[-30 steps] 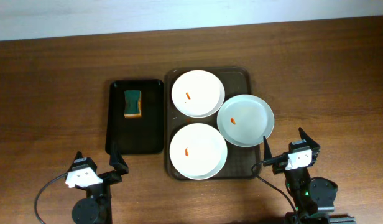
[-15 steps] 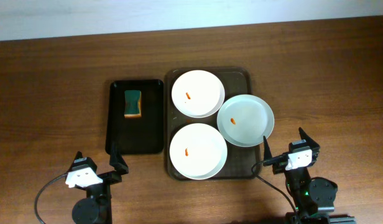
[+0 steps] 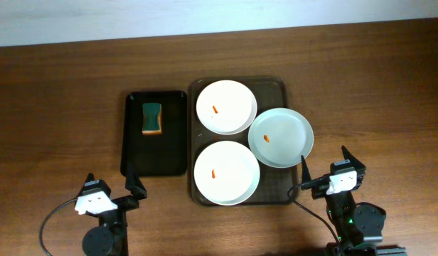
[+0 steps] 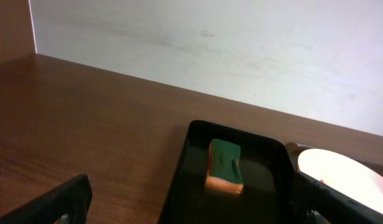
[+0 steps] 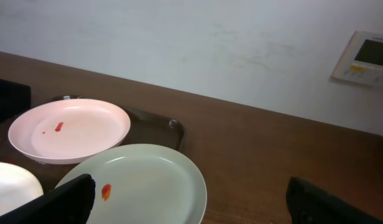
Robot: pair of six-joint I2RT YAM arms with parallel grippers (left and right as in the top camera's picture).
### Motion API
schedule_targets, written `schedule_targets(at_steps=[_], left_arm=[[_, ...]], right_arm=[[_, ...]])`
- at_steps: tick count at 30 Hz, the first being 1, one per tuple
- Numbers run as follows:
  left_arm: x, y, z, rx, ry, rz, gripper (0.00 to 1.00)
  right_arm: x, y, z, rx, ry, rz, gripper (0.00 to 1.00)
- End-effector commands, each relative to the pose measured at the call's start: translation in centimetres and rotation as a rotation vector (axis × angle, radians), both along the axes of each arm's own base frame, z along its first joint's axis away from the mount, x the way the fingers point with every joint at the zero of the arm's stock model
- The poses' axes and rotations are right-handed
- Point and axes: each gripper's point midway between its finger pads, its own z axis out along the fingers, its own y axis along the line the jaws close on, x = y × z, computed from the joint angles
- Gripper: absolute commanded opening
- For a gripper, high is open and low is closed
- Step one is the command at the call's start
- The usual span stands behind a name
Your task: Clean dirty plates on tray and stack at the side
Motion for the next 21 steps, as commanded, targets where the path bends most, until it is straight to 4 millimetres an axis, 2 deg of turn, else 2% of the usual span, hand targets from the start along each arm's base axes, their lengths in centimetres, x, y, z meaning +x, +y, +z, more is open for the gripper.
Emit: schedule_targets(at_steps=[1,16,21], left_arm=[[-0.03,0.04,-0.05,0.013,0.000,0.003,1.00],[-0.01,0.04,0.26,0.012,-0.013,0.003,1.00],[0.08,-0.94,0.36,0.009,-0.017,-0.054,1.00]], right_arm=[[-0.02,0.28,-0.26,0.007,0.004,0.013,0.98],[-0.02,0.28,-0.26,0.007,0.004,0.013,0.98],[-0.01,0.27,-0.03,0.006,-0.006,0.013,0.98]])
